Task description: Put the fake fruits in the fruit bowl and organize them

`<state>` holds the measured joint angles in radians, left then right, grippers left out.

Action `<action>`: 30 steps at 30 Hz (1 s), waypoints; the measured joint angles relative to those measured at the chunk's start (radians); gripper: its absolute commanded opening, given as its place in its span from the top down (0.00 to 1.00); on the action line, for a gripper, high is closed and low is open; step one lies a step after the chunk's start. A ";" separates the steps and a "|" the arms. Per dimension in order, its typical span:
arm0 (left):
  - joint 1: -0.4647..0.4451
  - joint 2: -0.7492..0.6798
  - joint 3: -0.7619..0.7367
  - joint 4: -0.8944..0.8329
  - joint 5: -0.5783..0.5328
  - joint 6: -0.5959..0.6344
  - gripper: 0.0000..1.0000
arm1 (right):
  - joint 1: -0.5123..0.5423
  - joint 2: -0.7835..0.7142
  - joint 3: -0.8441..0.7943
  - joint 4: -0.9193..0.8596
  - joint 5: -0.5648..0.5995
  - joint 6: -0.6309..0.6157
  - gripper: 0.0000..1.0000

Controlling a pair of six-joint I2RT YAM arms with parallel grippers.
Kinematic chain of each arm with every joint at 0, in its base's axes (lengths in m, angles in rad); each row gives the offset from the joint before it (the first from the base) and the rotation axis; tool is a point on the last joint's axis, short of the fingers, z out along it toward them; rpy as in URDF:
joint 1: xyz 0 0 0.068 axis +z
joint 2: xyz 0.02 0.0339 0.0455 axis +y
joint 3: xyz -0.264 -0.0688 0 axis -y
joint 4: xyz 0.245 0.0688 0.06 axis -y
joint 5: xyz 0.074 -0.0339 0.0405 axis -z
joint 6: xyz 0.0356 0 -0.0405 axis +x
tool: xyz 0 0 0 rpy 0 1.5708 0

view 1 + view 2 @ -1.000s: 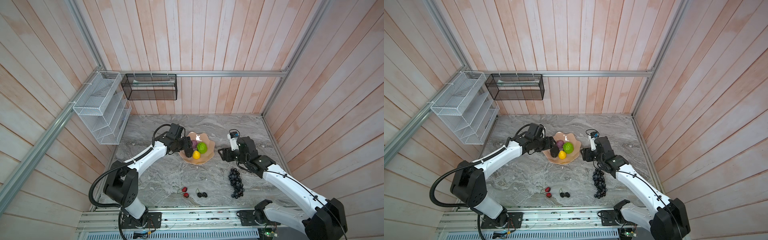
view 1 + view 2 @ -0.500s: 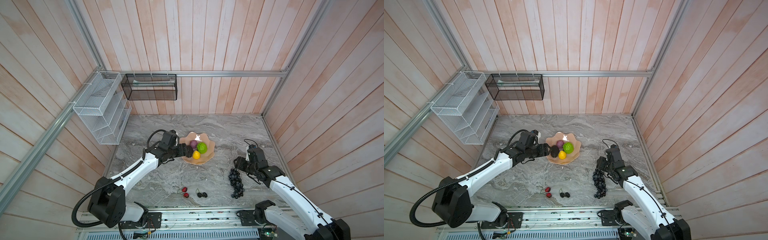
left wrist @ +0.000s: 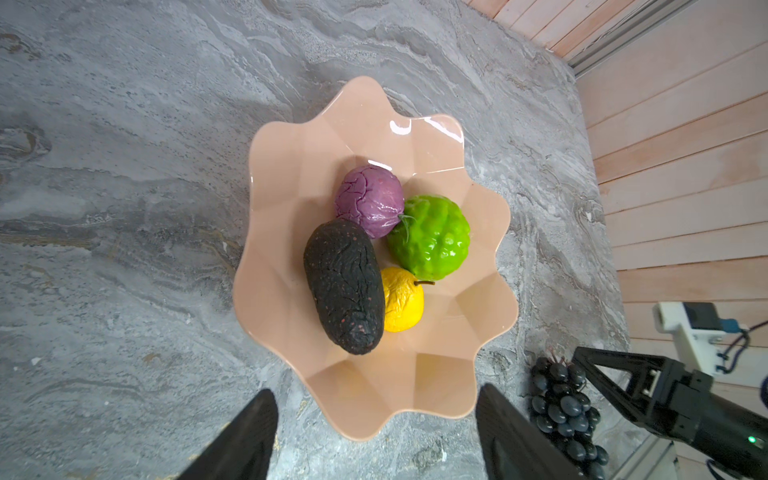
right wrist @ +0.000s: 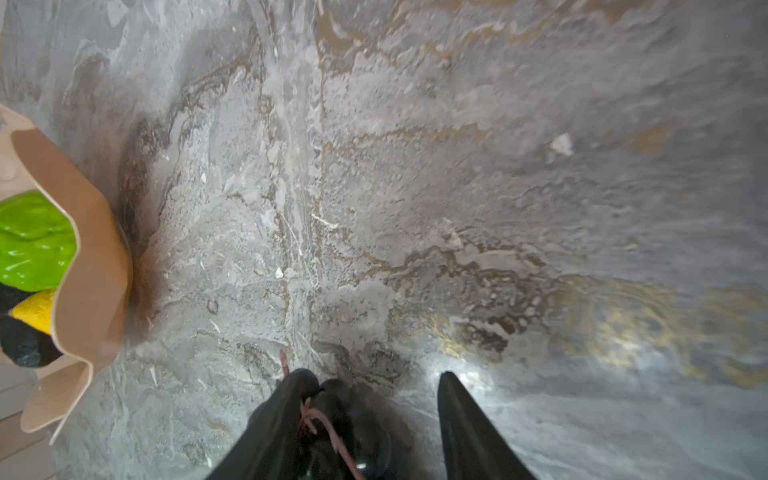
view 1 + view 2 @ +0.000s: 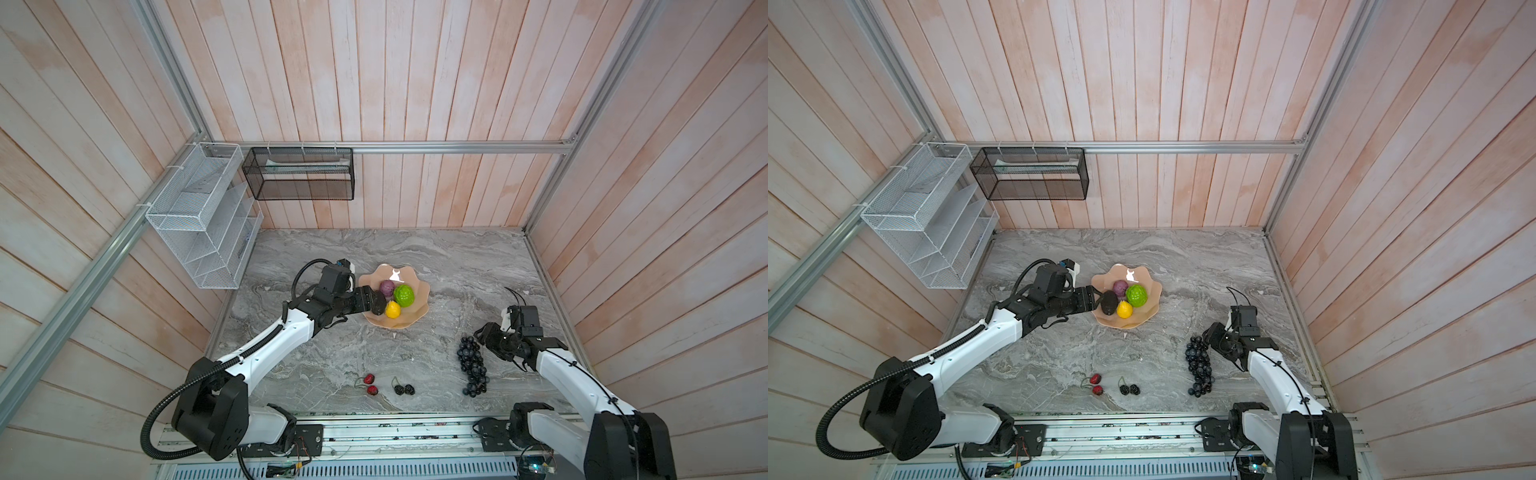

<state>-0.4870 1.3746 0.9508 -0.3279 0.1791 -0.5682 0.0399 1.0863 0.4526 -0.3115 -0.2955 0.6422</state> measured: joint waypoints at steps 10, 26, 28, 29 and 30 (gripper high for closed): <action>0.000 0.006 0.004 -0.009 0.004 -0.021 0.23 | -0.028 0.113 -0.018 0.167 -0.148 -0.031 0.73; 0.000 0.005 0.012 -0.045 0.003 -0.039 0.23 | -0.039 0.037 -0.051 0.204 -0.207 -0.042 0.72; -0.002 0.005 0.017 -0.049 0.003 -0.041 0.23 | -0.048 -0.001 -0.063 0.194 -0.199 -0.040 0.70; -0.003 0.005 0.020 -0.050 0.003 -0.041 0.23 | -0.051 -0.013 -0.067 0.187 -0.196 -0.039 0.70; -0.003 0.005 0.022 -0.050 0.003 -0.041 0.23 | -0.056 -0.026 -0.074 0.184 -0.192 -0.040 0.70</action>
<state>-0.4900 1.3800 0.9730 -0.3779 0.1825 -0.6094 -0.0166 1.0603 0.3782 -0.1276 -0.4870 0.6025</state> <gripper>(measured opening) 0.773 0.300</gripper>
